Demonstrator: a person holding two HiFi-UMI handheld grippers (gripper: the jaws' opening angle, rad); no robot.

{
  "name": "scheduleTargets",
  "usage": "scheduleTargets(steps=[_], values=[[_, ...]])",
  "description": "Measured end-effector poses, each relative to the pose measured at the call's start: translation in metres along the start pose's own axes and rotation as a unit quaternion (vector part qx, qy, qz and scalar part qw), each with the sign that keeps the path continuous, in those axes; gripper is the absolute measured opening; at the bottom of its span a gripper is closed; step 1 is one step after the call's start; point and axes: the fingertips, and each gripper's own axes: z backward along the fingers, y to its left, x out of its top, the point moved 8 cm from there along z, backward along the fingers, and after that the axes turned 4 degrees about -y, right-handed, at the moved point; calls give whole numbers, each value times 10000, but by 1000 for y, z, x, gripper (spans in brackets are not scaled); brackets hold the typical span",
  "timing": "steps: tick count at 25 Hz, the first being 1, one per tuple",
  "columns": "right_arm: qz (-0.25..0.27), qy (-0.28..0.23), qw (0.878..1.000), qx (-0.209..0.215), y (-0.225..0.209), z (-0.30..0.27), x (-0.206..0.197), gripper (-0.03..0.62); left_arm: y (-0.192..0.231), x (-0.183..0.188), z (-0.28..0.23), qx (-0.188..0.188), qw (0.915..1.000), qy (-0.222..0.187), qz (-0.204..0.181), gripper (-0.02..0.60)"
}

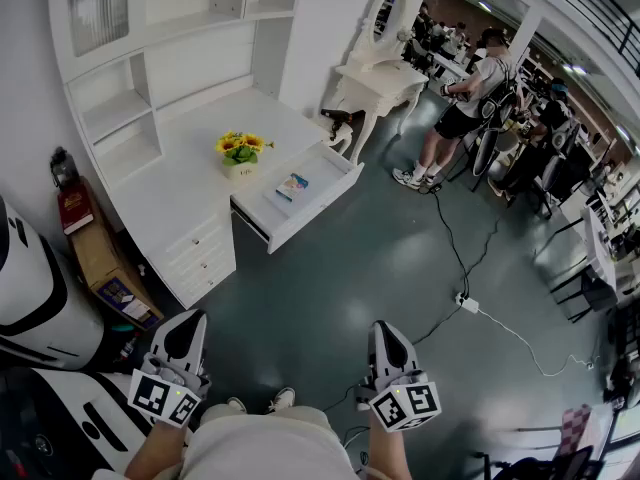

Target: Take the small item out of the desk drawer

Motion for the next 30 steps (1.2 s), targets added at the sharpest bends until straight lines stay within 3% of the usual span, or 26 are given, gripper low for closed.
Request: scheduleTargets(steps=[18, 30], values=[[-80, 125, 9998, 113, -13, 2, -5, 9, -13, -9, 0, 125, 9999, 94, 39, 16], [110, -133, 9990, 404, -41, -9, 8, 9, -27, -13, -37, 62, 9999, 109, -31, 15]])
